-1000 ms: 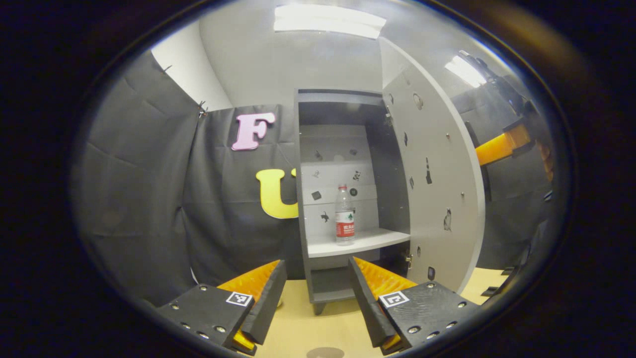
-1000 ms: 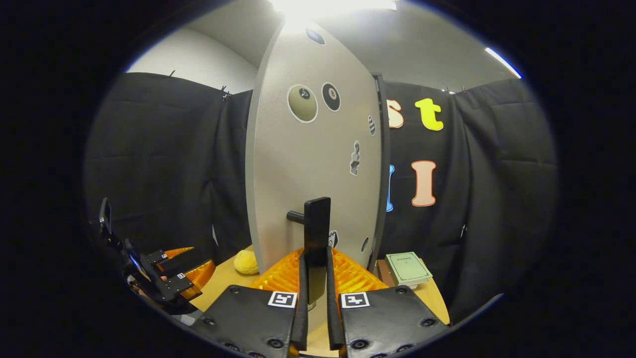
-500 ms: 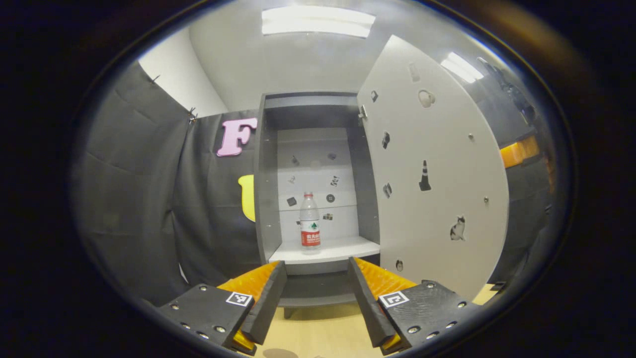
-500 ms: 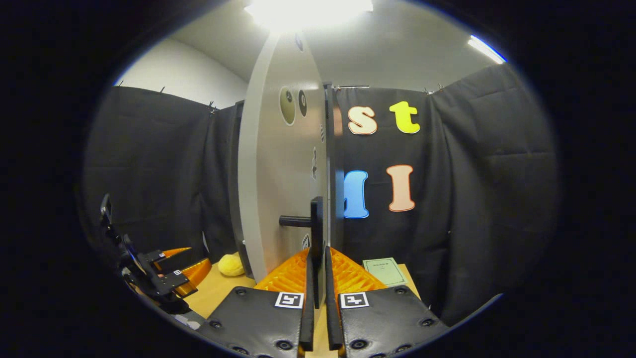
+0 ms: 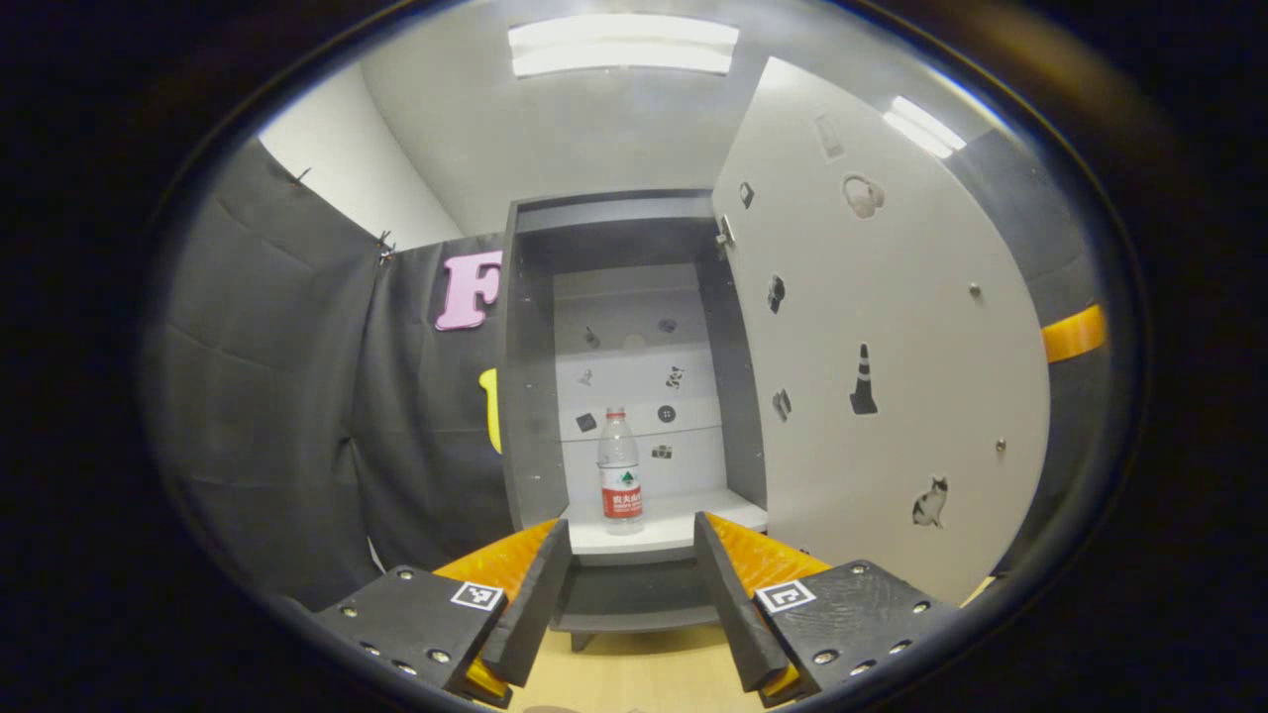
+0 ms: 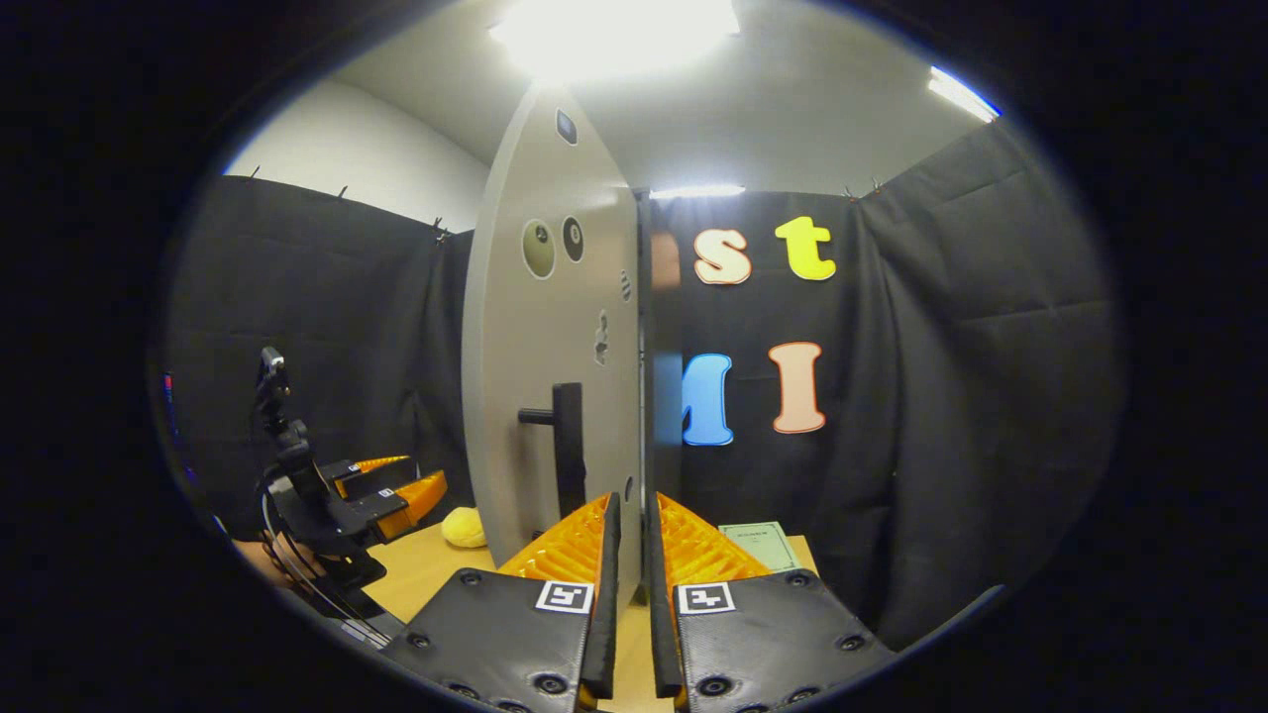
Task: Open the cabinet door with the right hand, grasp the bottle in the cabinet with the left hand and place it on the coaster, then close the cabinet door with the right hand.
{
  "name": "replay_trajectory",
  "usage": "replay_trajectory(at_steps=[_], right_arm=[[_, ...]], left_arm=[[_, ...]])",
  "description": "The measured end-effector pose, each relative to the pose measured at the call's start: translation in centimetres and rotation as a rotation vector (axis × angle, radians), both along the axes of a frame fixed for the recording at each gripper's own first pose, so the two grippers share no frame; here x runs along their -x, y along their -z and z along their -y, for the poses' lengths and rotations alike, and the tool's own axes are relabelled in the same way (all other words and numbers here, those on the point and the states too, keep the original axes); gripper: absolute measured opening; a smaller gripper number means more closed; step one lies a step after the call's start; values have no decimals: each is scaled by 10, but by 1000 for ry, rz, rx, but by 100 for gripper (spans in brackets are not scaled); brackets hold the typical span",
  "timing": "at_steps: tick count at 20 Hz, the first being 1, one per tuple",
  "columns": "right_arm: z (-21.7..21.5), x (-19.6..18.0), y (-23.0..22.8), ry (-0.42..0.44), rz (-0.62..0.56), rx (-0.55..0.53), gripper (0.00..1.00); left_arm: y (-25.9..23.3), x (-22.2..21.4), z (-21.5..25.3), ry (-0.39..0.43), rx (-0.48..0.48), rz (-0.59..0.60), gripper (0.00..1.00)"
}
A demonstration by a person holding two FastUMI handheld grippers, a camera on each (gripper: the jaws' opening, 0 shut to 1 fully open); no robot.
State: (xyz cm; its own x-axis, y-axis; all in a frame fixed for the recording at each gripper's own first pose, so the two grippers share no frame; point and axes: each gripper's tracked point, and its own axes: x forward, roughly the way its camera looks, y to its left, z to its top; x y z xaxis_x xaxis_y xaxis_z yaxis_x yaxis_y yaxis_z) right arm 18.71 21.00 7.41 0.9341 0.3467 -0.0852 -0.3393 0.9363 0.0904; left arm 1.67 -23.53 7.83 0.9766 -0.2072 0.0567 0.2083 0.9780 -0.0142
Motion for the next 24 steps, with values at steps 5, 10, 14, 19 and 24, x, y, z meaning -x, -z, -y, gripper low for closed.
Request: replay_trajectory(at_steps=[5,10,14,19,24], right_arm=[[30,-11,-2,161,18,33,100],[46,-5,5,270,-24,36,97],[56,-4,7,362,-39,26,97],[66,-3,11,463,-57,13,97],[75,2,15,548,-84,11,97]], left_arm=[[-17,-46,4,29,31,-4,75],[-29,-112,6,74,35,-19,77],[-36,-161,14,102,21,1,80],[-19,-209,30,139,25,-17,75],[-4,-254,30,133,49,-35,80]])
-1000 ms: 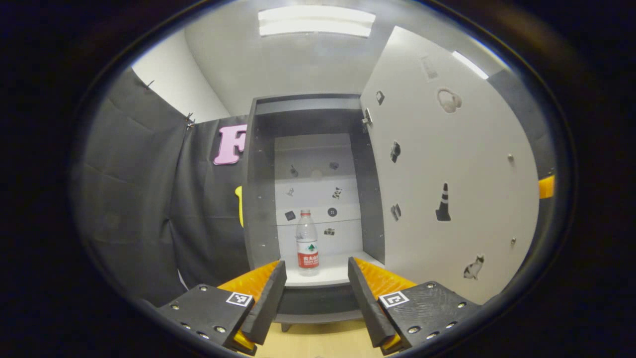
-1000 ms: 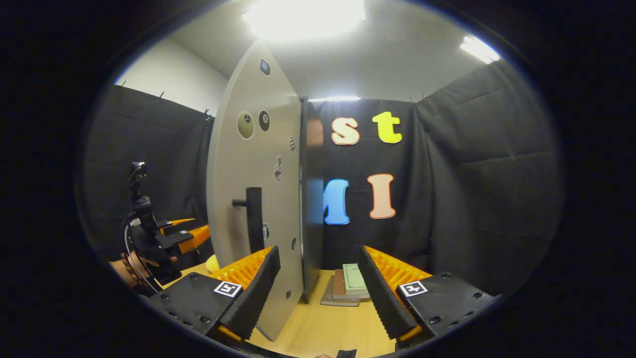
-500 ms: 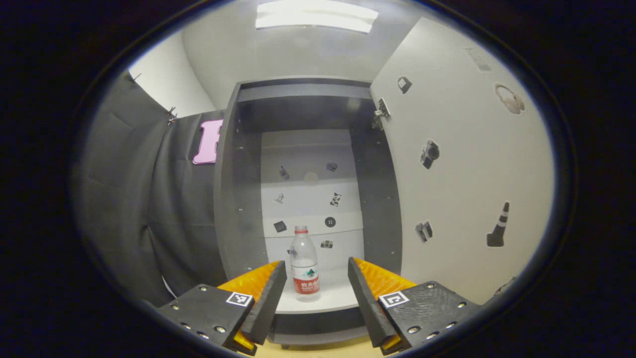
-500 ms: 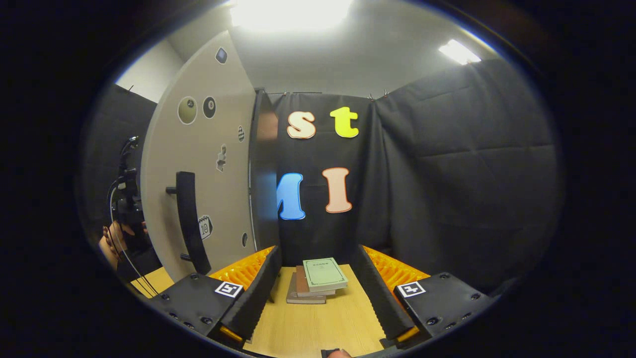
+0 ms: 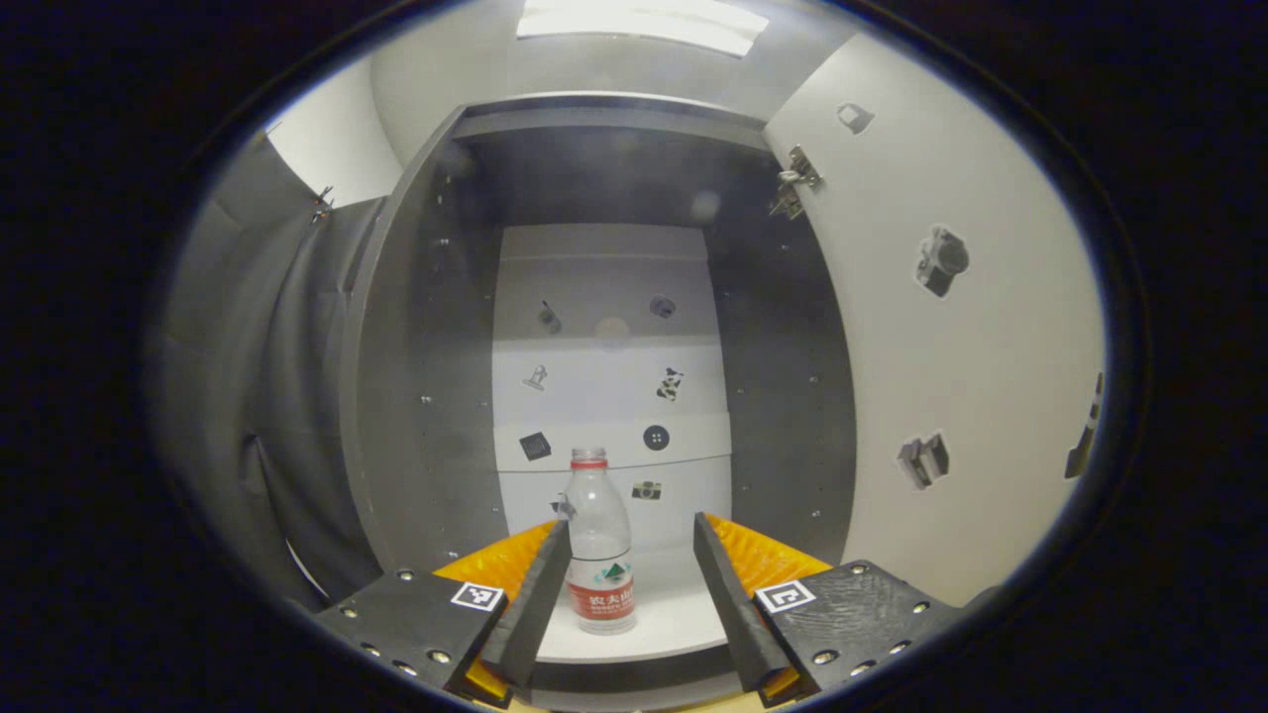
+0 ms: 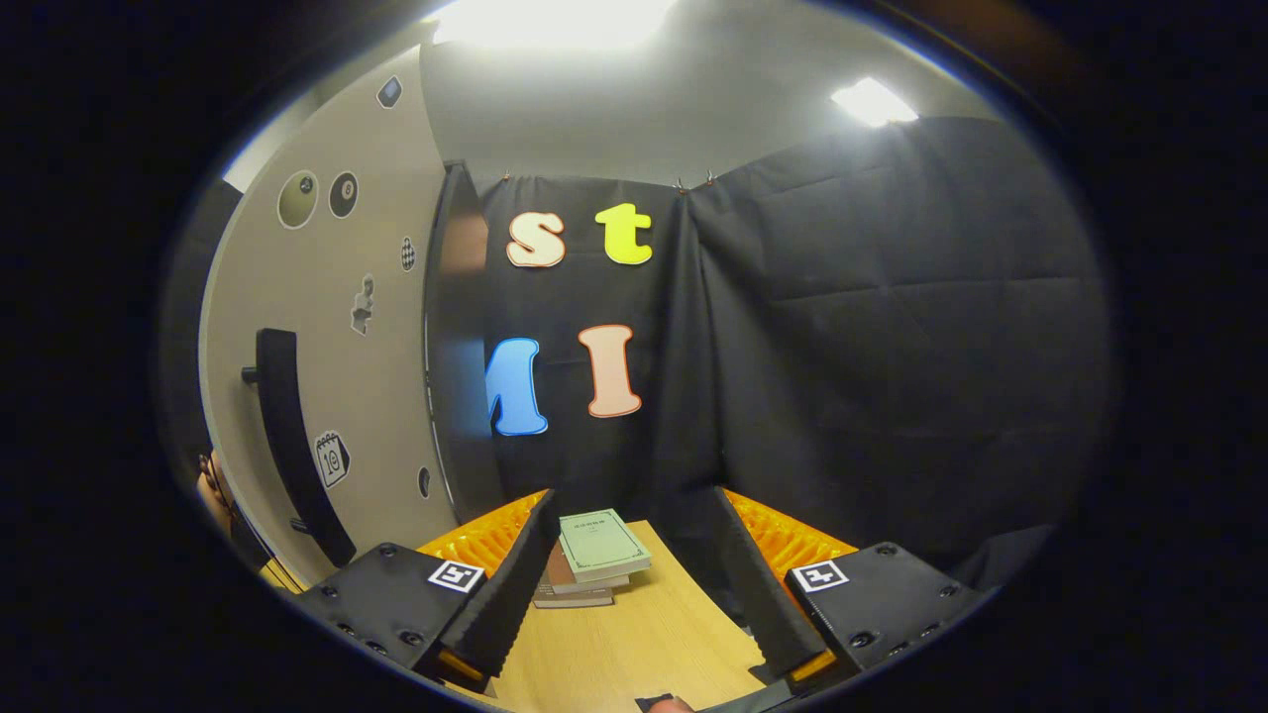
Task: Open the cabinet door with the right hand, grasp the bottle in the cabinet with the left hand and place it on the coaster, then close the cabinet door with the right hand.
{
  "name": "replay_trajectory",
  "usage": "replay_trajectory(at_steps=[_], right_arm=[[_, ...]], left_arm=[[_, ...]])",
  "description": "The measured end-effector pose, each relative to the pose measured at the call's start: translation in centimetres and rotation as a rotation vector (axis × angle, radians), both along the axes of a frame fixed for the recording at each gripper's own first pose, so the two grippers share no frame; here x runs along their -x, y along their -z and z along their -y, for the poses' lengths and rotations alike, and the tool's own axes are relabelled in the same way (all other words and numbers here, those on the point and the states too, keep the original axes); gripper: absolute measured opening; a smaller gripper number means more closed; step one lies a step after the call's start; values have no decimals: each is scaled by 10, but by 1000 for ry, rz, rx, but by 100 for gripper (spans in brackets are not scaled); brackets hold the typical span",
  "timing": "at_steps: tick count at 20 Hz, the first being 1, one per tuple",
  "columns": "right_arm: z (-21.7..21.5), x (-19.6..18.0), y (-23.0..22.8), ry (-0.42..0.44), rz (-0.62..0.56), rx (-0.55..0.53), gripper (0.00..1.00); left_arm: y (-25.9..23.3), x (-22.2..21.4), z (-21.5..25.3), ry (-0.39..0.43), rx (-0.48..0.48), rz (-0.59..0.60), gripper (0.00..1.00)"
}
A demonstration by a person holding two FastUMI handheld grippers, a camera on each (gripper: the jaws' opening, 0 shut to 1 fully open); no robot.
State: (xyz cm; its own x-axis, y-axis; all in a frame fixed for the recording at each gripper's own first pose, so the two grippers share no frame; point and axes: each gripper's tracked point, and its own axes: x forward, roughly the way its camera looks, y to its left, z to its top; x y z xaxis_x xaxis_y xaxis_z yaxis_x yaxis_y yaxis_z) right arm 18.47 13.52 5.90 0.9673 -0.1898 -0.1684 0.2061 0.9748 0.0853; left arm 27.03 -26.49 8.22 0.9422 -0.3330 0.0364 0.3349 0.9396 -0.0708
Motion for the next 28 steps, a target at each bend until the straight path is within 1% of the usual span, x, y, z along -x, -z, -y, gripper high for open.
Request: replay_trajectory(at_steps=[1,3,4,6,7,8,9,11,12,13,14,15,16,18,19,20,23,24,25,26,27,28], right_arm=[[1,0,1,15,-5,-3,97],[3,2,4,41,-15,-7,96],[4,3,5,50,-21,-9,97],[4,5,7,66,-33,-13,97],[5,6,8,73,-38,-14,94],[5,7,9,80,-44,-14,97],[5,7,10,86,-49,-15,97],[6,8,12,96,-58,-17,97],[6,9,12,101,-61,-17,94],[7,8,13,105,-64,-17,94],[7,8,13,108,-67,-18,97],[7,9,14,111,-70,-20,94],[7,9,15,114,-73,-21,94],[7,9,15,121,-78,-26,94],[7,10,15,124,-79,-30,94],[6,10,15,124,-79,-35,97],[5,9,16,127,-76,-42,97],[5,9,15,125,-74,-44,94],[4,8,16,122,-72,-46,94],[4,8,15,118,-69,-48,94],[2,7,16,112,-67,-49,98],[2,7,15,105,-66,-51,94]], left_arm=[[3,-8,-2,-5,-3,-2,80],[11,-24,-6,-21,-15,-1,74],[14,-31,-6,-26,-17,-1,80],[22,-43,-3,-18,-10,-7,78],[26,-48,-2,-15,-10,-11,77],[29,-53,-2,-18,-16,-14,75],[33,-57,0,-17,-22,-18,74],[39,-66,6,-3,-28,-24,75],[41,-69,8,-3,-31,-24,76],[44,-71,7,-1,-33,-22,78],[45,-73,8,-3,-36,-21,80],[47,-76,8,-6,-42,-19,80],[49,-79,8,-12,-53,-21,74],[54,-86,8,-25,-70,-25,77],[56,-88,8,-26,-74,-26,75],[56,-88,6,-33,-75,-25,75],[56,-87,1,-41,-65,-27,75],[56,-85,0,-40,-60,-31,72],[55,-83,-1,-37,-54,-35,72],[54,-79,-3,-36,-47,-35,77],[51,-74,-6,-39,-39,-33,77],[47,-69,-10,-43,-28,-29,72]])
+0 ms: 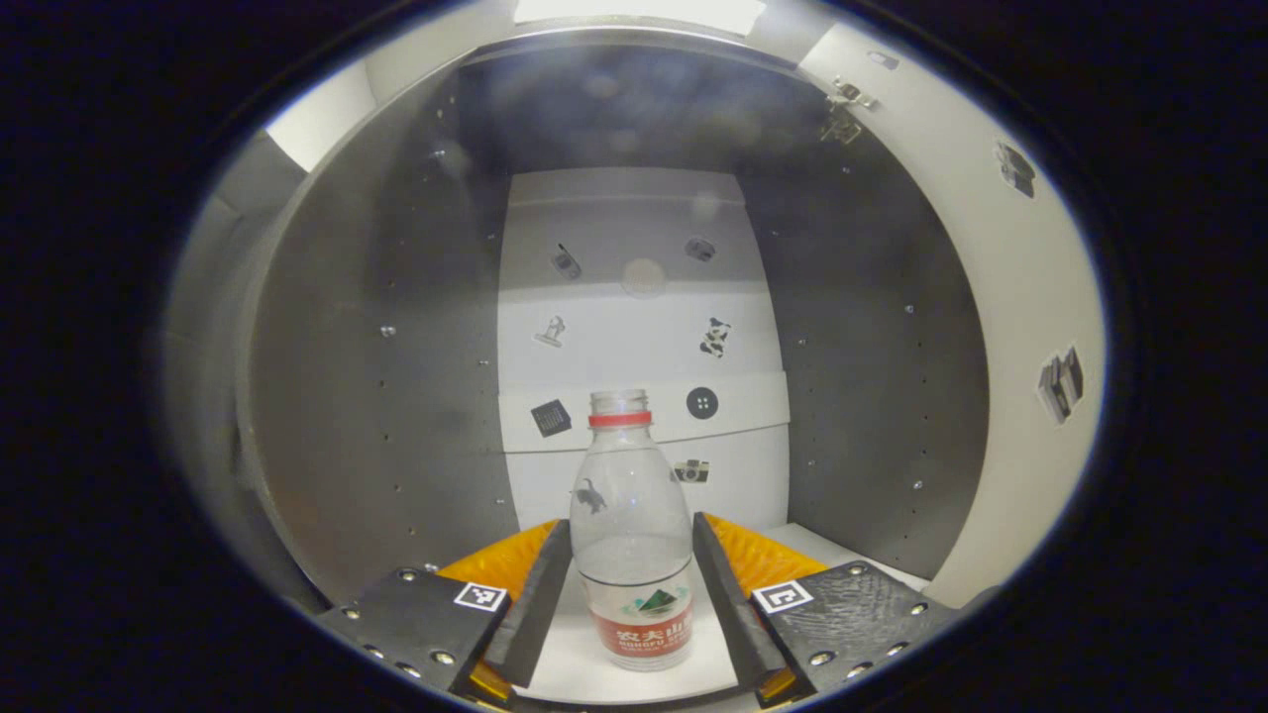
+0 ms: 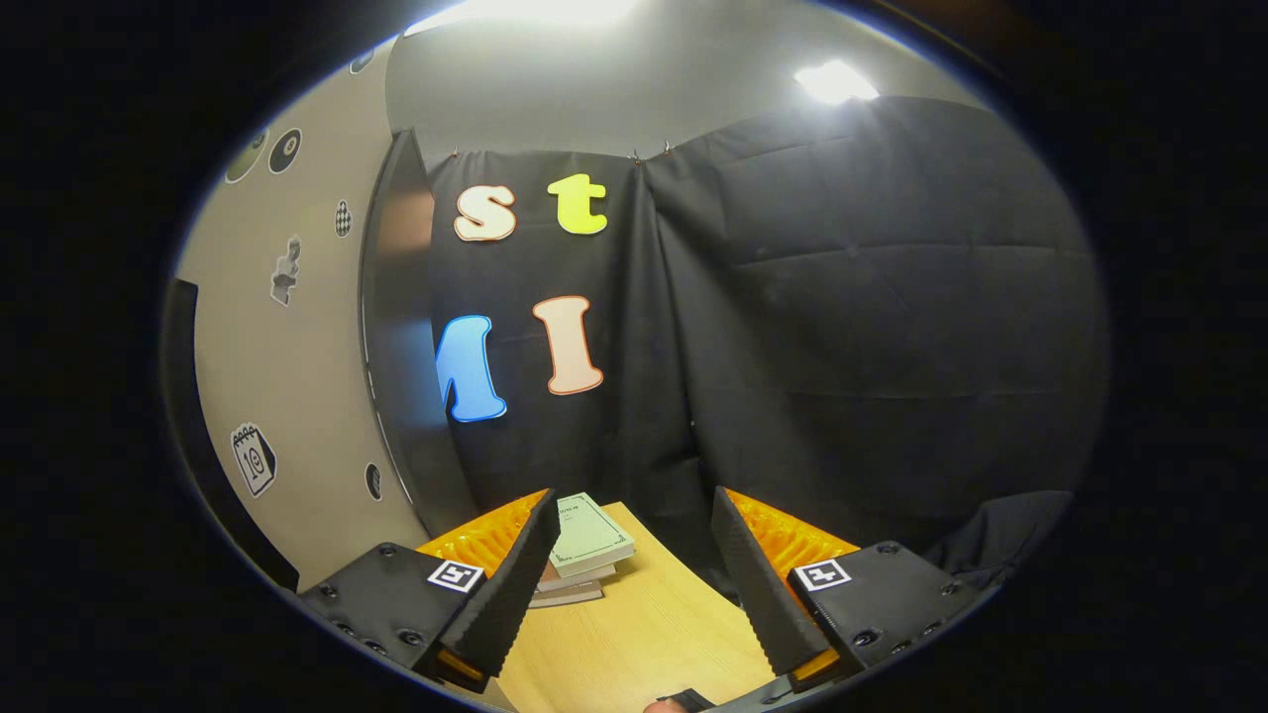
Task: Open the cabinet door with the right hand, grasp the bottle in the cabinet with the left hand and place it on the coaster, then close the cabinet door with the right hand.
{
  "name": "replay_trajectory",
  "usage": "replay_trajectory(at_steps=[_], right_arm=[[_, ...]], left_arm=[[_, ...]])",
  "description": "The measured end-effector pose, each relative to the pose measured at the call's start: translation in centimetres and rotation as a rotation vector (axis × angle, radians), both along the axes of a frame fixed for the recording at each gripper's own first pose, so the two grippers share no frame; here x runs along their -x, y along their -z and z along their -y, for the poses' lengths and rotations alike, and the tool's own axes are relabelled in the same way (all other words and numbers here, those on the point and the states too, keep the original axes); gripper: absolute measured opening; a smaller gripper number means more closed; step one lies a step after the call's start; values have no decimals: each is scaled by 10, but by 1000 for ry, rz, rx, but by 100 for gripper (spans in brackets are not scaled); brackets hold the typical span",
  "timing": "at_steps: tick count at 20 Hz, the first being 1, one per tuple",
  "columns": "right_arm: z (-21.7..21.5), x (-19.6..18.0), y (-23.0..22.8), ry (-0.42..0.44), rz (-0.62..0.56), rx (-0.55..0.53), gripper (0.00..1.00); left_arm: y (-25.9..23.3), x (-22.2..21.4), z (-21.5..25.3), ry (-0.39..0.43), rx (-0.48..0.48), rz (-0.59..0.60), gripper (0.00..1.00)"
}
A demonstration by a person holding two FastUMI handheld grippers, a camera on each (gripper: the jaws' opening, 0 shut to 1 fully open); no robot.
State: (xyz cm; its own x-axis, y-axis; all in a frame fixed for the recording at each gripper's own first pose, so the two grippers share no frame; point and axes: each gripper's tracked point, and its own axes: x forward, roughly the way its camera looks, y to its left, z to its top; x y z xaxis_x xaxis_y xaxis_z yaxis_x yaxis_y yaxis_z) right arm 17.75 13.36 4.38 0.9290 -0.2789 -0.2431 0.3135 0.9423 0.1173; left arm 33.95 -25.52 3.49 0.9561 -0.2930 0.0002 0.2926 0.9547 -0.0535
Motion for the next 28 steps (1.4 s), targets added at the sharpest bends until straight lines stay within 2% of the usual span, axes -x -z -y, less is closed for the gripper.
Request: replay_trajectory(at_steps=[3,4,7,8,10,11,12,13,16,17,19,28], right_arm=[[-4,-1,0,-32,2,-4,94],[-5,-1,-1,-44,5,-4,98],[-8,-3,-2,-82,15,1,98],[-9,-3,-3,-96,17,2,94],[-14,-5,-4,-123,22,-1,94],[-16,-5,-3,-138,23,-3,98],[-17,-5,-3,-152,24,-4,94],[-20,-4,-4,-167,24,-5,98],[-25,-4,-2,-210,20,-6,98],[-26,-4,-2,-221,18,-6,94],[-29,-2,-1,-245,13,-8,98],[-38,6,2,-309,-6,-24,98]], left_arm=[[-12,19,-15,-12,35,21,72],[-16,26,-21,-20,41,26,77],[-25,49,-41,-46,53,36,76],[-28,58,-48,-56,57,40,76],[-31,76,-63,-78,63,41,75],[-31,84,-71,-88,68,38,74],[-32,94,-77,-97,74,36,74],[-29,103,-84,-105,78,32,73],[-21,131,-103,-131,80,28,72],[-17,142,-111,-142,78,30,72],[-8,162,-122,-158,63,27,72],[50,238,-151,-202,60,-25,72]])
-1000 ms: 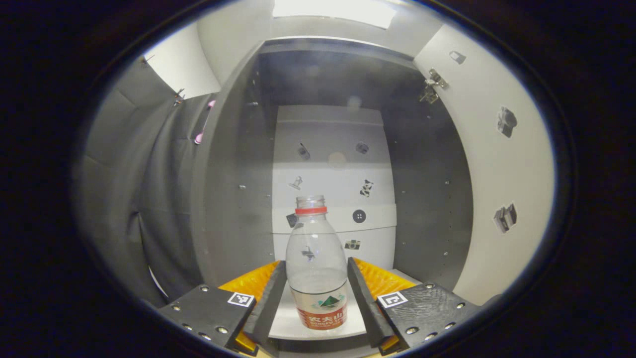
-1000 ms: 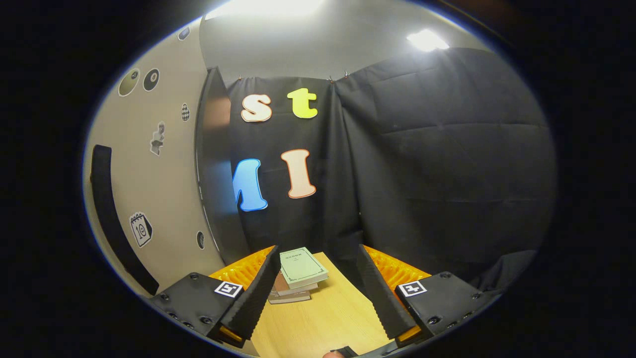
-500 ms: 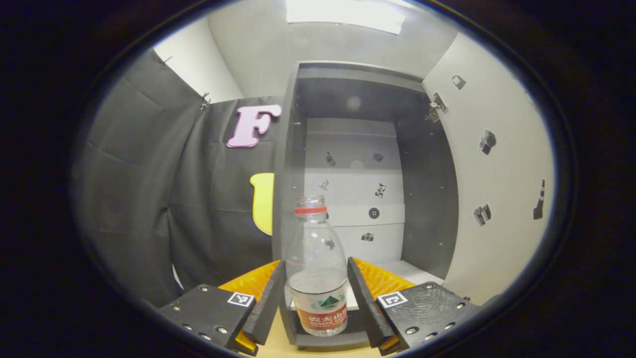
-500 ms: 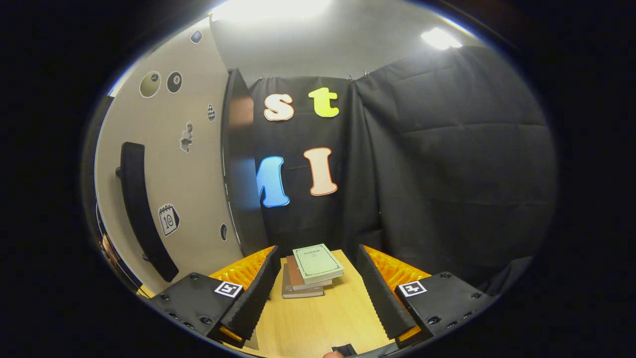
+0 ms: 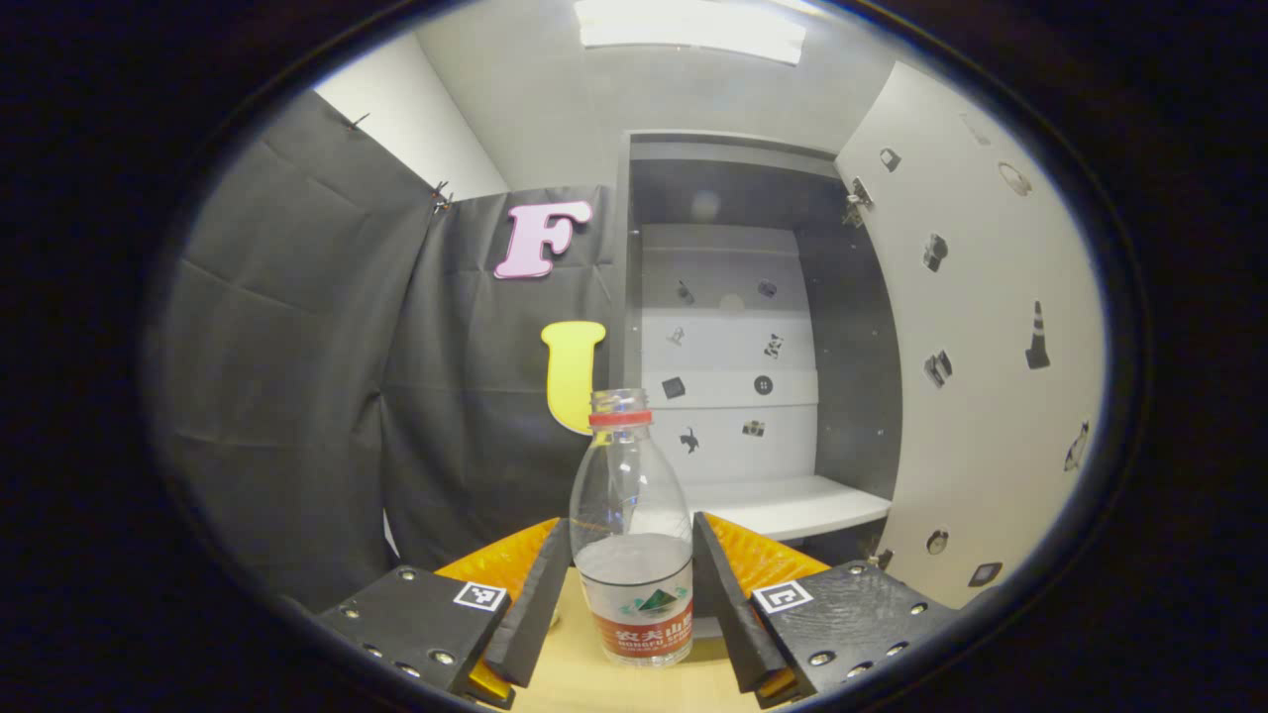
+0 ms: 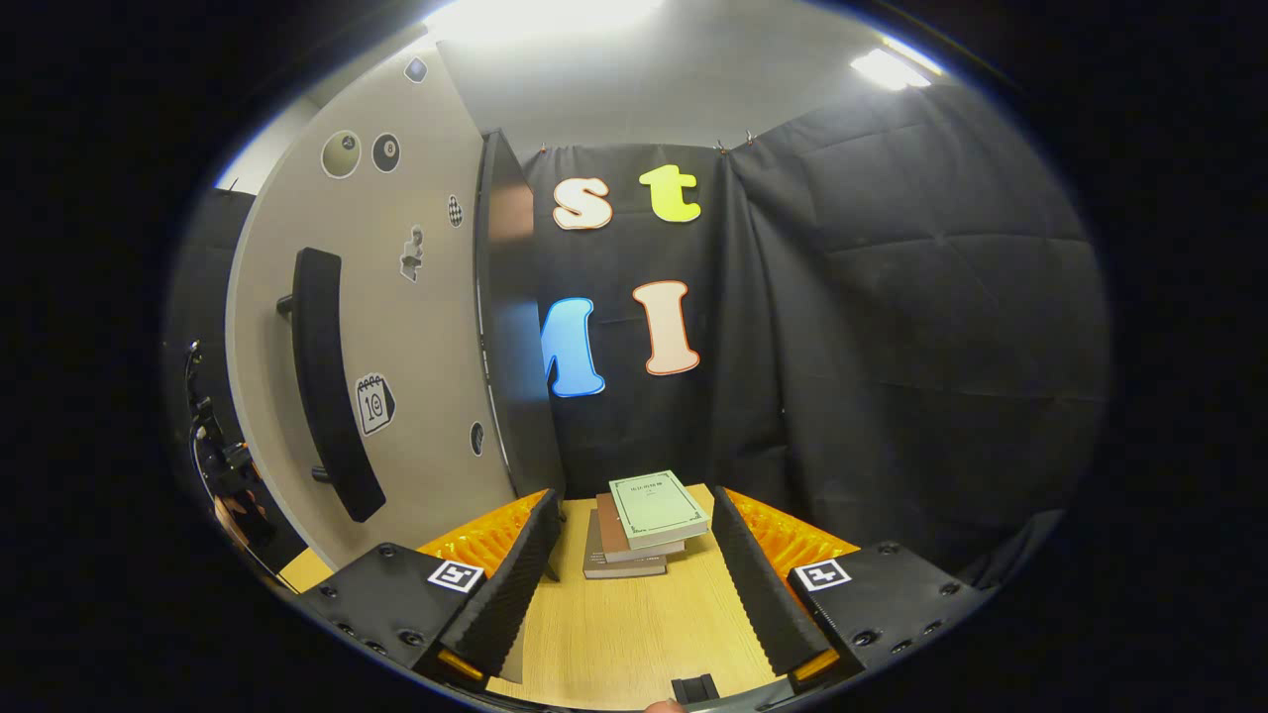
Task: Open the cabinet door with the right hand, grasp the bottle in the cabinet with the left hand and place it on the coaster, then close the cabinet door with the right hand.
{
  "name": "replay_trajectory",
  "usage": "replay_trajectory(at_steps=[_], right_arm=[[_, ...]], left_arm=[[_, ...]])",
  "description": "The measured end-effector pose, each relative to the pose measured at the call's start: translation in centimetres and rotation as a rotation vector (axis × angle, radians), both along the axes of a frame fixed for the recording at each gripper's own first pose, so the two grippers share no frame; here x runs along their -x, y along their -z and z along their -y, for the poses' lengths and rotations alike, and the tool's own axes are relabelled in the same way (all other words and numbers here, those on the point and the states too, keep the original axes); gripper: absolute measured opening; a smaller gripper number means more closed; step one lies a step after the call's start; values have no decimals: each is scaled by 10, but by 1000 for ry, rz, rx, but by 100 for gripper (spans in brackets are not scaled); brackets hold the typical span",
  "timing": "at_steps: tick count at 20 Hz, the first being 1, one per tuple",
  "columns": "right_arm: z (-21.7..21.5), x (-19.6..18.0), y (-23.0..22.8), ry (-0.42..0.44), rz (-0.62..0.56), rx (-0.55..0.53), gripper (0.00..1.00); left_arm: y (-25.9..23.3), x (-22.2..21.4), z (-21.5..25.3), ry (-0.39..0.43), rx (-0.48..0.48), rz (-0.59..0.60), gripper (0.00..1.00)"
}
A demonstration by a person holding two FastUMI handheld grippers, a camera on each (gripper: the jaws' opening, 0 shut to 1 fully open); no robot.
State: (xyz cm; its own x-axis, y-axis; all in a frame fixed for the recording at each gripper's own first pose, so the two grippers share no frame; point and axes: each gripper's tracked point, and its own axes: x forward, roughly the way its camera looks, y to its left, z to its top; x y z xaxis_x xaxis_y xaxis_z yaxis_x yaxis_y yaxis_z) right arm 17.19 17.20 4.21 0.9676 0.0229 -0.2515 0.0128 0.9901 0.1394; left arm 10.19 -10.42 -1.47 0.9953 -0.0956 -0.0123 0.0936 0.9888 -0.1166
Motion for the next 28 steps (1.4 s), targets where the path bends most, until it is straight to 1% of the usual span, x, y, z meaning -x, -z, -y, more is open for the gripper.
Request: replay_trajectory(at_steps=[3,5,8,10,11,12,15,16,17,18,19,20,21,22,25,26,27,28], right_arm=[[-1,0,0,-11,-5,5,98],[1,-4,0,-14,-2,14,98],[2,-4,0,-18,-1,27,98],[1,-2,1,-22,-11,29,98],[1,-2,3,-24,-14,29,98],[1,-2,4,-26,-17,30,98],[0,-1,6,-37,-29,34,98],[-1,0,7,-43,-35,37,94],[-1,0,8,-46,-39,40,98],[-1,1,8,-51,-44,44,98],[0,1,9,-56,-49,49,98],[0,2,10,-60,-55,55,98],[1,3,10,-61,-59,59,98],[2,4,10,-62,-62,63,98],[4,4,12,-61,-70,81,98],[6,5,11,-60,-74,89,98],[8,6,11,-61,-76,97,98],[9,6,11,-61,-79,106,98]], left_arm=[[35,22,-2,2,6,-35,72],[60,34,-5,1,5,-58,77],[95,55,-8,0,33,-88,72],[117,68,-10,2,50,-111,72],[129,73,-10,4,56,-121,75],[138,77,-12,3,63,-130,72],[165,88,-17,-12,82,-157,72],[174,91,-18,-19,84,-165,72],[183,95,-17,-24,78,-177,75],[192,97,-17,-27,64,-189,72],[201,100,-17,-28,51,-198,72],[209,101,-17,-30,43,-205,75],[217,101,-17,-33,43,-211,75],[224,103,-17,-38,45,-218,72],[243,102,-21,-64,49,-236,72],[247,102,-21,-71,47,-237,75],[249,101,-21,-77,44,-230,72],[252,101,-20,-81,40,-227,72]])
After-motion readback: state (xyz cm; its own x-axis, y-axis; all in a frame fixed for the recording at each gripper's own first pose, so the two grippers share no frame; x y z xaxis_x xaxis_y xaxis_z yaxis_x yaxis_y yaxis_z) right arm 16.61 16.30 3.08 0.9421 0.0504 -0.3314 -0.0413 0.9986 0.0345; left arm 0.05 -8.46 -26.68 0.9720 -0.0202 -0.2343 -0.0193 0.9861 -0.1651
